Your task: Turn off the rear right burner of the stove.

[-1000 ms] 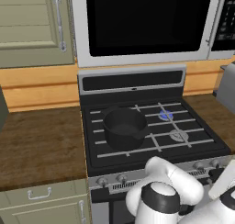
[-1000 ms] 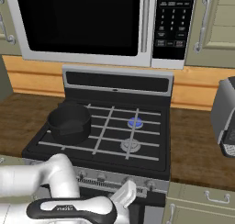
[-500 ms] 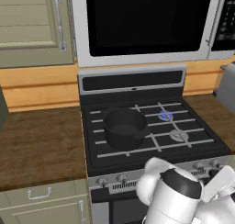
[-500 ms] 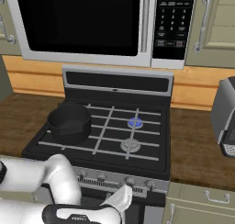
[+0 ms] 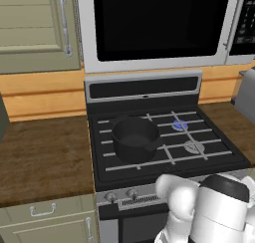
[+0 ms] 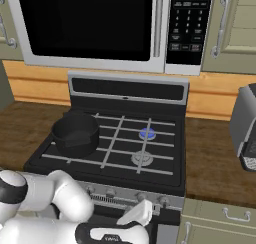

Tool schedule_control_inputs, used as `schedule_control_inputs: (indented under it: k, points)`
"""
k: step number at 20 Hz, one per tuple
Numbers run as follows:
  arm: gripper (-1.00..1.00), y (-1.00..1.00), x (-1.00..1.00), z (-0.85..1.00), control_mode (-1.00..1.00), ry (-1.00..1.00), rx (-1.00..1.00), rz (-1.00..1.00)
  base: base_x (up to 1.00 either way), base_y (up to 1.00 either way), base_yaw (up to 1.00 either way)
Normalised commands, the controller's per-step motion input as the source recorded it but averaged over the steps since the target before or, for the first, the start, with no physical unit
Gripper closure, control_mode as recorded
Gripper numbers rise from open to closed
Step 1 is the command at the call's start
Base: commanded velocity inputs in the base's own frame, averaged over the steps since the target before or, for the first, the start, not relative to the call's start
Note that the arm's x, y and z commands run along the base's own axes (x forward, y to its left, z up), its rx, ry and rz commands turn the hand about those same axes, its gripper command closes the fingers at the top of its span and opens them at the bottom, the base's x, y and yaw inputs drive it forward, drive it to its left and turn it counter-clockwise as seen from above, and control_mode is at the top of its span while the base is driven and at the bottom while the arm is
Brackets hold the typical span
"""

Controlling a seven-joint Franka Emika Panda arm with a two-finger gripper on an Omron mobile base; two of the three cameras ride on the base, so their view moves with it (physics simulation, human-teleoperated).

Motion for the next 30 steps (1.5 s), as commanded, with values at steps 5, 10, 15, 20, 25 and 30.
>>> schedule_control_inputs:
  k: [5,10,15,20,25,30]
  points:
    - [-1.00,-0.09,0.22,-0.37,-1.00,-0.01,-0.10,0.01,0.00,0.00,0.00]
    - [-1.00,0.00,0.24,-0.35,-1.00,0.00,-0.11,0.00,0.00,0.00,0.00]
    - [-1.00,0.00,0.26,-0.14,-1.00,-0.04,-0.05,0.00,0.00,0.00,0.00]
    - [-1.00,-0.05,0.17,-0.17,-1.00,-0.05,-0.07,0.00,0.00,0.00,0.00]
    - [-1.00,-0.19,0.17,-0.18,-1.00,-0.07,-0.07,0.00,0.00,0.00,0.00]
    - [-1.00,-0.06,0.18,-0.03,-1.00,-0.03,-0.01,0.00,0.00,0.00,0.00]
